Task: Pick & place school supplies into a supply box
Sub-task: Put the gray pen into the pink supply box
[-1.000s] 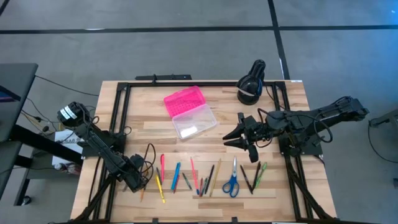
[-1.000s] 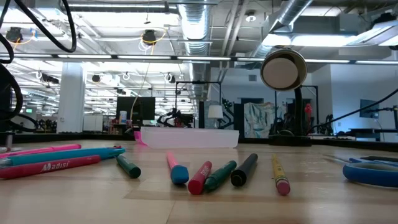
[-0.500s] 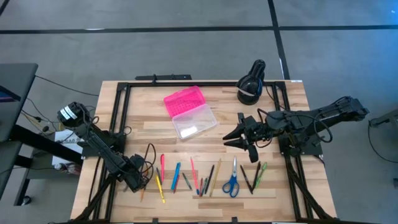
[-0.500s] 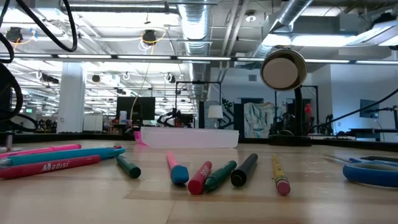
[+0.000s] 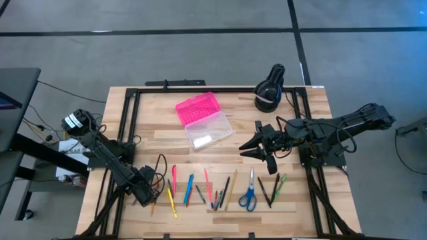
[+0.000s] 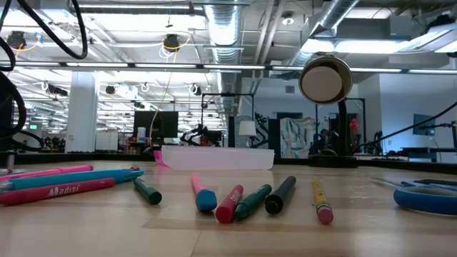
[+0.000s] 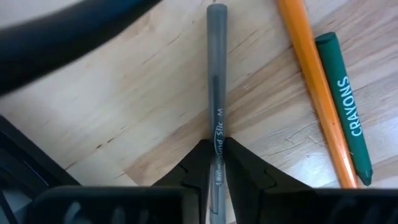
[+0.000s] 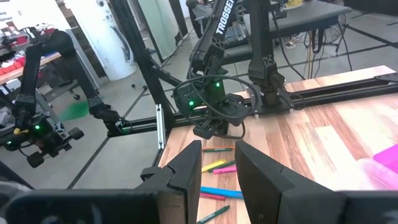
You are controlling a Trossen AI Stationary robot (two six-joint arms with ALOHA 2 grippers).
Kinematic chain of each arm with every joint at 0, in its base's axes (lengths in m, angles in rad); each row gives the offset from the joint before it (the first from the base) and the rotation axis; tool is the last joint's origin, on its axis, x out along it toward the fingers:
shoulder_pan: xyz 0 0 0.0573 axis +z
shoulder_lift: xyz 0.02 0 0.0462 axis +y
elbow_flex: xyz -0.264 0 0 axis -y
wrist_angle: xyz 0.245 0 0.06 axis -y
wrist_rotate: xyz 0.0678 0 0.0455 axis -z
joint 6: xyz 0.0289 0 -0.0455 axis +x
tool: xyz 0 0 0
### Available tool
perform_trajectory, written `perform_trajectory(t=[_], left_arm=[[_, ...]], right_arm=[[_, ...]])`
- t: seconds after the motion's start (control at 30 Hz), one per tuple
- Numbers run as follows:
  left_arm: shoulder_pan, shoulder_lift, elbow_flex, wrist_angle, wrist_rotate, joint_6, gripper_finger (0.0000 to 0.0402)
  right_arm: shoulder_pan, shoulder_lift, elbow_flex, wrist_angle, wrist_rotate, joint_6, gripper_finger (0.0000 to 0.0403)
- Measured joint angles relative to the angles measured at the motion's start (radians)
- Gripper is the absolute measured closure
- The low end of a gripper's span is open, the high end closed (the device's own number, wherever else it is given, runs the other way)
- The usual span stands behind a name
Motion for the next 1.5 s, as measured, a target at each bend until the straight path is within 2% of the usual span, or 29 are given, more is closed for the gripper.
perform_trajectory(t=[0.3, 0.53, 0.87, 1.1, 1.27, 1.5], left_arm=[[0.0, -0.003, 0.001, -0.003, -0.007, 0.0, 0.0387], [0.002, -0.046, -0.003, -0.01, -0.022, -0.019, 0.0383], [0.003, -0.107, -0.004, 0.032, -0.169, -0.08, 0.0387], [0.013, -0.108, -0.003, 0.061, -0.185, -0.082, 0.0387], [0.037, -0.109, -0.001, 0.1, -0.214, -0.049, 0.0386], [0.121, -0.109, -0.001, 0.21, -0.276, 0.092, 0.0386]], right_arm=[[0.0, 0.0, 0.0, 0.0, 0.002, 0.0, 0.031], [0.0, 0.0, 0.0, 0.0, 0.005, 0.0, 0.031], [0.0, 0.0, 0.0, 0.001, 0.005, 0.0, 0.031], [0.0, 0.0, 0.0, 0.001, 0.005, 0.001, 0.031], [0.0, 0.0, 0.0, 0.001, 0.004, 0.001, 0.031], [0.0, 0.0, 0.0, 0.001, 0.004, 0.001, 0.031]])
